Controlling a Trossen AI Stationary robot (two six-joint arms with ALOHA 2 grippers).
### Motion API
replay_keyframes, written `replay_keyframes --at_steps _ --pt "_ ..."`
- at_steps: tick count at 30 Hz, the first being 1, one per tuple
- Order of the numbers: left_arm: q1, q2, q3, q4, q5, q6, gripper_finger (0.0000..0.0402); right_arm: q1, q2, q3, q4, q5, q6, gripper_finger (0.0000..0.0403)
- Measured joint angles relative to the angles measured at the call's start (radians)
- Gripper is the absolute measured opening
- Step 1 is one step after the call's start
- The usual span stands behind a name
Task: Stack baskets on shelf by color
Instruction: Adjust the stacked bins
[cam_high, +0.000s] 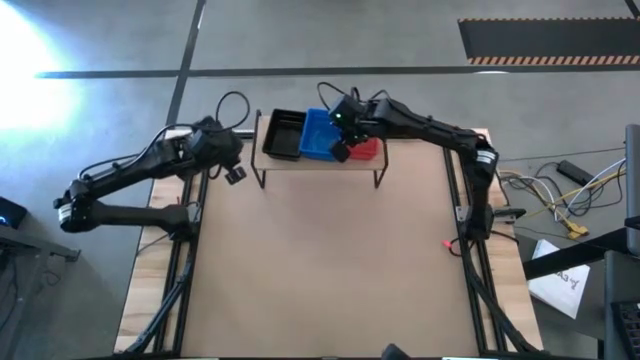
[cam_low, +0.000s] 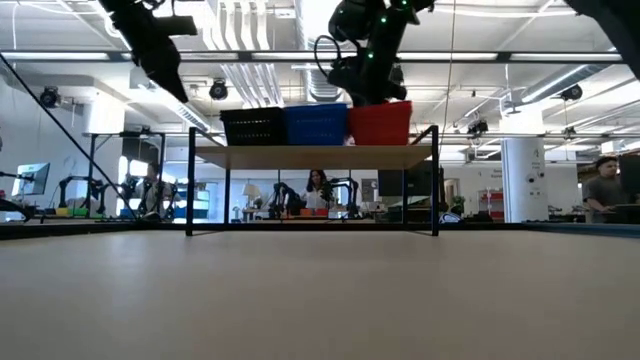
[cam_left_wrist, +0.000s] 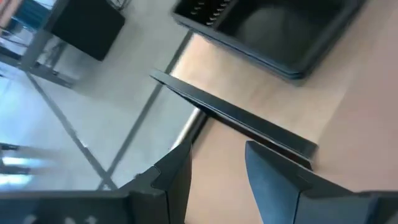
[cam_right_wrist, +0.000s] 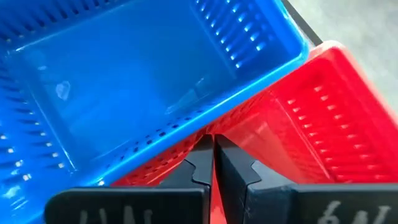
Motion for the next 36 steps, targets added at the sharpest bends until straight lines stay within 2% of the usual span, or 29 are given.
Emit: replay_keyframes --at_steps 8,12,16,20,27,31,36 --pt "0.0 -0.076 -0.121 0.064 0.035 -0.036 0.0134 0.015 0.049 0.091 -0.007 -0.003 -0.048 0.0008" --pt "0.0 -0.064 -0.146 0.125 0.095 -0.074 0.0134 0.026 0.011 0.091 -0.037 0.016 -0.068 0.0008" --pt "0.0 -0.009 -0.142 0.223 0.097 -0.073 0.0134 0.073 -0.064 0.055 -0.051 0.051 -0.095 0.0008" --pt "0.0 0.076 -0.089 0.264 0.098 -0.047 0.0118 0.177 -0.166 -0.066 -0.033 0.107 -0.106 0.0008" --pt "0.008 0.183 0.063 0.206 0.092 -0.038 0.0048 0.377 -0.39 -0.376 0.01 0.28 0.017 0.0009" --pt "0.009 0.197 0.139 0.131 0.095 -0.047 0.001 0.428 -0.535 -0.567 0.022 0.351 0.153 0.0009" --pt "0.061 0.216 0.178 0.102 0.091 -0.036 0.0003 0.431 -0.692 -0.755 0.117 0.45 0.289 0.0009"
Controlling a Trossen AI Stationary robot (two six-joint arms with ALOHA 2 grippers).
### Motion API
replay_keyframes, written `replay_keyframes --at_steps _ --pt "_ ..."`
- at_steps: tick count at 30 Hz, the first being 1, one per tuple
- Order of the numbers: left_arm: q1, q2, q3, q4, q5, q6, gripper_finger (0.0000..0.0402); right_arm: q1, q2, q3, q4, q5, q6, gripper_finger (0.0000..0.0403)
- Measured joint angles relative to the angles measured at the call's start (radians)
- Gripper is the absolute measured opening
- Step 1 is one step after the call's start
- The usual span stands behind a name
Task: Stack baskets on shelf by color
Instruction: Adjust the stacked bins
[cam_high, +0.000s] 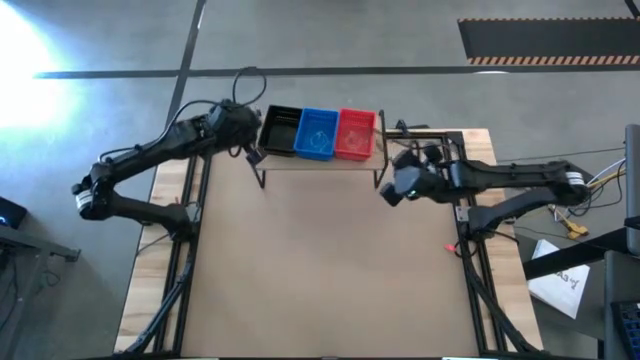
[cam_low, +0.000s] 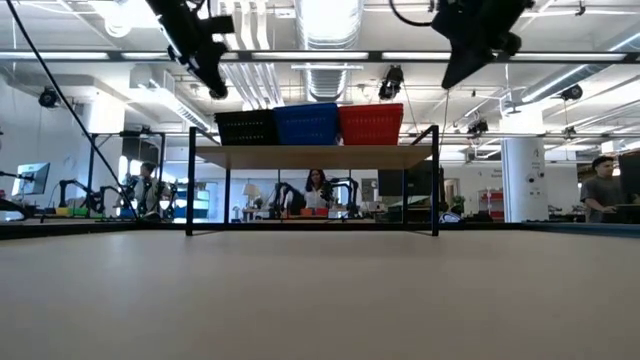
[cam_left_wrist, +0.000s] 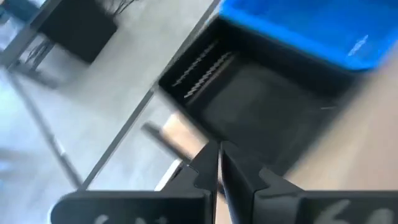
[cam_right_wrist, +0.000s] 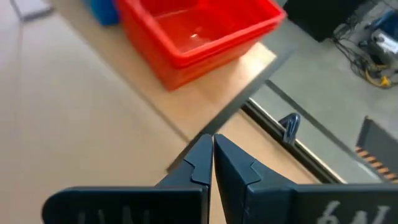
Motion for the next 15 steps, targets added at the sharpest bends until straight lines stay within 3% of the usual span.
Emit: replay_keyframes --at_steps 7,15 --pt "0.168 0.103 0.015 -0.013 0.036 0.05 0.0003 -0.107 -0.123 -0.116 0.164 -0.062 -0.043 0.0009" --pt "0.191 0.127 0.038 -0.006 0.317 0.075 0.0003 -0.155 -0.119 -0.139 0.208 -0.103 -0.098 0.0009"
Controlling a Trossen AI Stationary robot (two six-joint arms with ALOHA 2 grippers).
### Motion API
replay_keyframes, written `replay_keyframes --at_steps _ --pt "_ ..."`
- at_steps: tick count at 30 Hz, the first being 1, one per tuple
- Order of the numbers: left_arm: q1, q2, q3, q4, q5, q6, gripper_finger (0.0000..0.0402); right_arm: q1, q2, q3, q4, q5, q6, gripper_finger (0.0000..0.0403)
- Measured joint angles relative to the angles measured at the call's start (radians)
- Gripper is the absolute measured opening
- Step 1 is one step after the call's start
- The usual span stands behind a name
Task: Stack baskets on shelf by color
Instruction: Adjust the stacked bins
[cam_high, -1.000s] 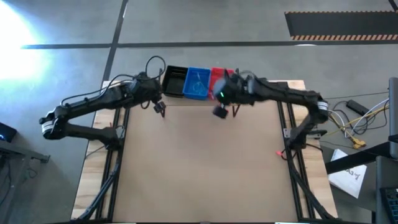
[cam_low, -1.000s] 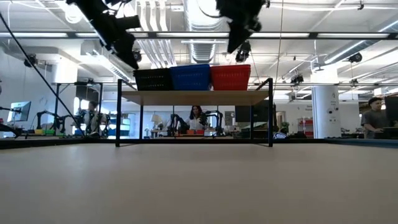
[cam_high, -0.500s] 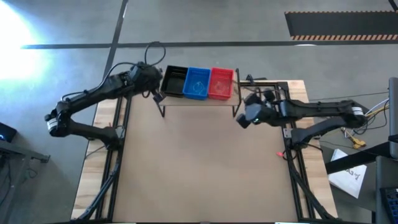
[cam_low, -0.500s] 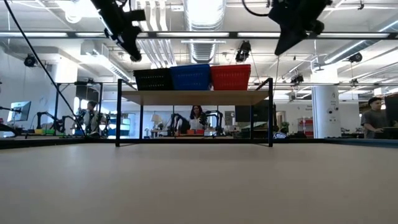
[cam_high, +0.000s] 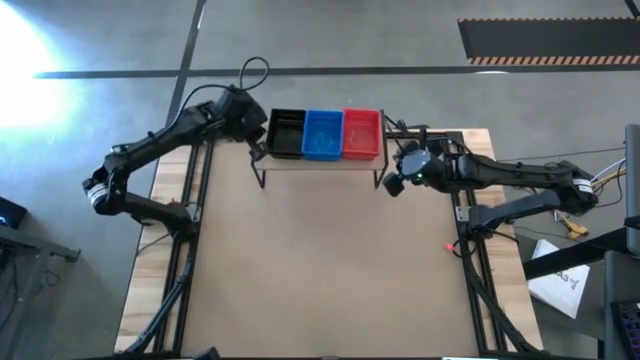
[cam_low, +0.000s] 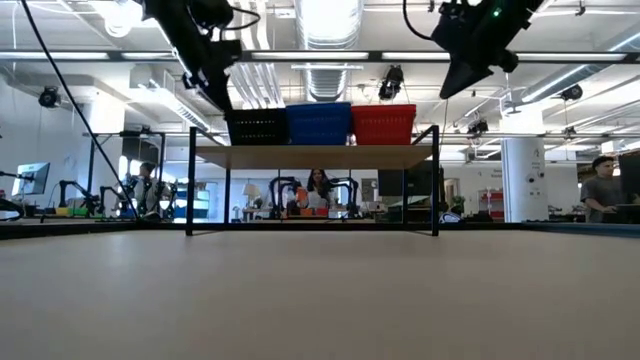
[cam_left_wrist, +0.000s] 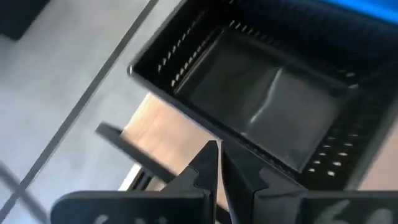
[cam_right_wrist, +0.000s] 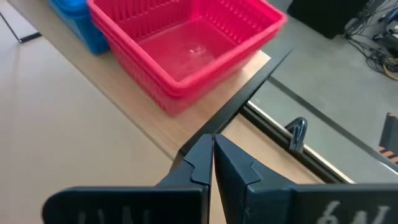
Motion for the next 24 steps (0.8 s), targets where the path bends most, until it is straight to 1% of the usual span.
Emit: replay_keyframes --at_steps 3,8,10,13,18,21,24 --pt "-0.006 -0.022 0.007 0.003 0.04 -0.007 0.0004 -0.002 0.025 0.011 0.003 -0.003 -0.008 0.0009" --pt "-0.006 -0.062 0.009 0.006 0.044 -0.009 0.0004 -0.026 0.068 0.044 0.005 -0.004 -0.038 0.0009" --pt "-0.006 -0.075 0.008 0.007 0.043 -0.009 0.0004 -0.064 0.089 0.057 0.003 -0.004 -0.049 0.0009" --pt "-0.006 -0.084 -0.003 0.004 0.037 -0.029 0.0004 -0.154 0.125 0.081 0.003 -0.019 -0.053 0.0009" --pt "-0.006 -0.07 -0.035 0.0 0.023 -0.033 0.0004 -0.309 0.217 0.146 0.032 -0.138 -0.103 0.0009" --pt "-0.006 -0.058 -0.06 -0.002 0.023 -0.033 0.0004 -0.373 0.279 0.196 0.058 -0.216 -0.157 0.0009" --pt "-0.013 -0.059 -0.083 0.001 0.029 -0.033 0.0004 -0.41 0.34 0.257 0.057 -0.284 -0.191 0.0009"
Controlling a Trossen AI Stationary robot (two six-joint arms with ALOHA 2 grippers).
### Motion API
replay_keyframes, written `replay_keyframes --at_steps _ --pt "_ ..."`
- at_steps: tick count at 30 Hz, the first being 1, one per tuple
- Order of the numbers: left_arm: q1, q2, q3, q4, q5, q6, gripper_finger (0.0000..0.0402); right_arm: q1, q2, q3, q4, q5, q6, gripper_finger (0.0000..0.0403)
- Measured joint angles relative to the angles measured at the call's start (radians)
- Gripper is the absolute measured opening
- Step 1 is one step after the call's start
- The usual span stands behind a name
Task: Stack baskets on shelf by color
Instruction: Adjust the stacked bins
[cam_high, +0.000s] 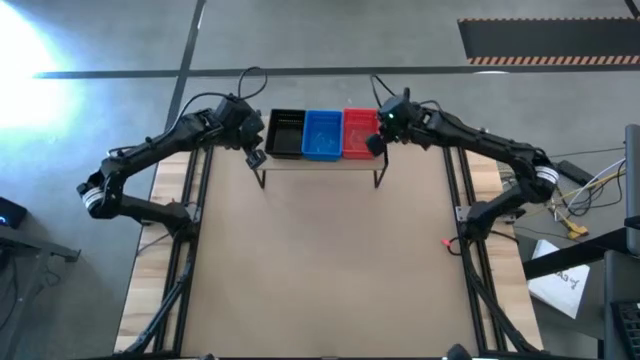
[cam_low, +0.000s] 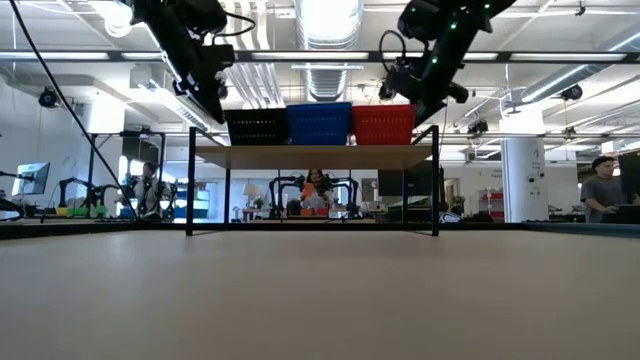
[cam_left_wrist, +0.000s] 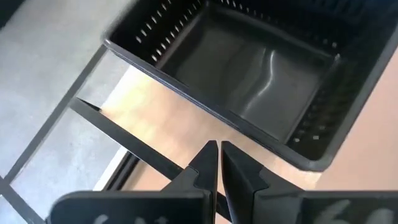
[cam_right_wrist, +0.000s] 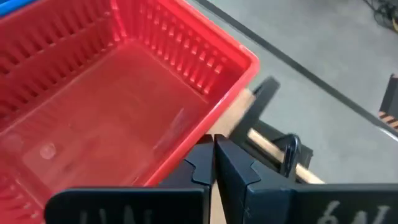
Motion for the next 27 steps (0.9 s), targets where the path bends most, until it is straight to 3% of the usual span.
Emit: replay_keyframes --at_steps 12,27 --pt "-0.032 -0.036 -0.012 -0.004 0.018 -0.002 0.0004 -0.005 0.112 0.173 -0.07 -0.007 -0.05 0.0009" --pt "-0.023 -0.06 -0.017 0.005 -0.089 0.097 0.0004 -0.004 0.027 0.111 -0.146 -0.003 0.038 0.0009"
